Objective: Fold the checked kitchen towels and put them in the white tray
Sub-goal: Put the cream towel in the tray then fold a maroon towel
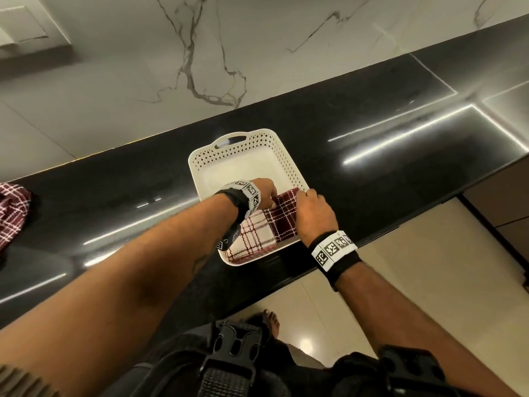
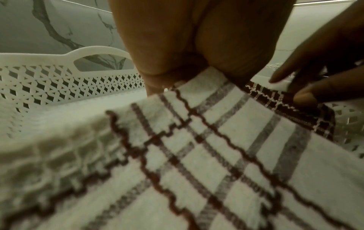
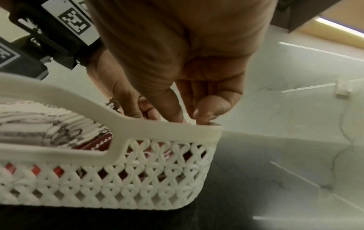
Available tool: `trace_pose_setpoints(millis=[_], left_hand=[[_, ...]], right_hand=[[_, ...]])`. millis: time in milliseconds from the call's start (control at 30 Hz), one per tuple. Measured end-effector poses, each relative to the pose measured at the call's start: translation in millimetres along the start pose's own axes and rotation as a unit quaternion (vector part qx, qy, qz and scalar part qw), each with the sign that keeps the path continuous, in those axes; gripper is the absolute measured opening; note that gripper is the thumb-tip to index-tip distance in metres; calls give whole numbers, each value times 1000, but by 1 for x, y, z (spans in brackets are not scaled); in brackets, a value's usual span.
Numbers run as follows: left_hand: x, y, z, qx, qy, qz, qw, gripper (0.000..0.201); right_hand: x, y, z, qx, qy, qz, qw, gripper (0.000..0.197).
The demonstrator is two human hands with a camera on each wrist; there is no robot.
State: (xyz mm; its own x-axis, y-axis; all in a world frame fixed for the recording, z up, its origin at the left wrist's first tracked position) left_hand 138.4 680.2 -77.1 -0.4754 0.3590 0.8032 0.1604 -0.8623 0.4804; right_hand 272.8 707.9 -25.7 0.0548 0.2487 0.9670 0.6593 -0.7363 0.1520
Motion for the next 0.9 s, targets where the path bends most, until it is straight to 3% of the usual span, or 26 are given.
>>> trace_pose_setpoints(millis=[67,167,300,367,467,567,667,800,900], left_hand=[[-1,0,-2,0,-3,2,1000,30],[4,2,-6,10,16,19,1000,31],[31,20,-27,41,64,106,991,33],[45,37,-43,50,92,150,983,29],[67,71,-74,50,128,225,965,25],[76,116,-119,62,163,293,940,25],[63,176,-177,102,187,321,923,23],[22,281,-271,185,194,341,901,20],[-19,358,-334,251,185,325,893,18]], right_hand=[[-7,-2,-10,31,-11,-5,999,41],[-28,-6,-9,24,15,-70,997,56],[-36,-10,-9,12,46,-118,992,63],[-29,-11,-12,0,39,-114,993,61],[-5,-12,-29,-2,15,-65,998,43],[14,-3,-79,56,-24,-24,998,36],[5,19,-159,147,-51,-20,988,36],[-55,77,-288,280,-26,-85,956,33],[-115,122,-357,319,13,-155,935,38]])
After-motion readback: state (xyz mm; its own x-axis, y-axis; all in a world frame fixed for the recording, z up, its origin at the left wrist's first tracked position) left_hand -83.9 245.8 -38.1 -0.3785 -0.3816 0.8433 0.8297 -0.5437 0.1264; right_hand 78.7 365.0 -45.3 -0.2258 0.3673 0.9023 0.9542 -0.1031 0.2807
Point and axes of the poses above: each hand's wrist, its own y-axis away from the middle knuckle, its own x-axis out of the back of the hand, z = x × y, the point moved 8 cm from there along -y, towards the middle knuckle, and after that the axes turned 9 degrees about -x, right-handed, at the moved point
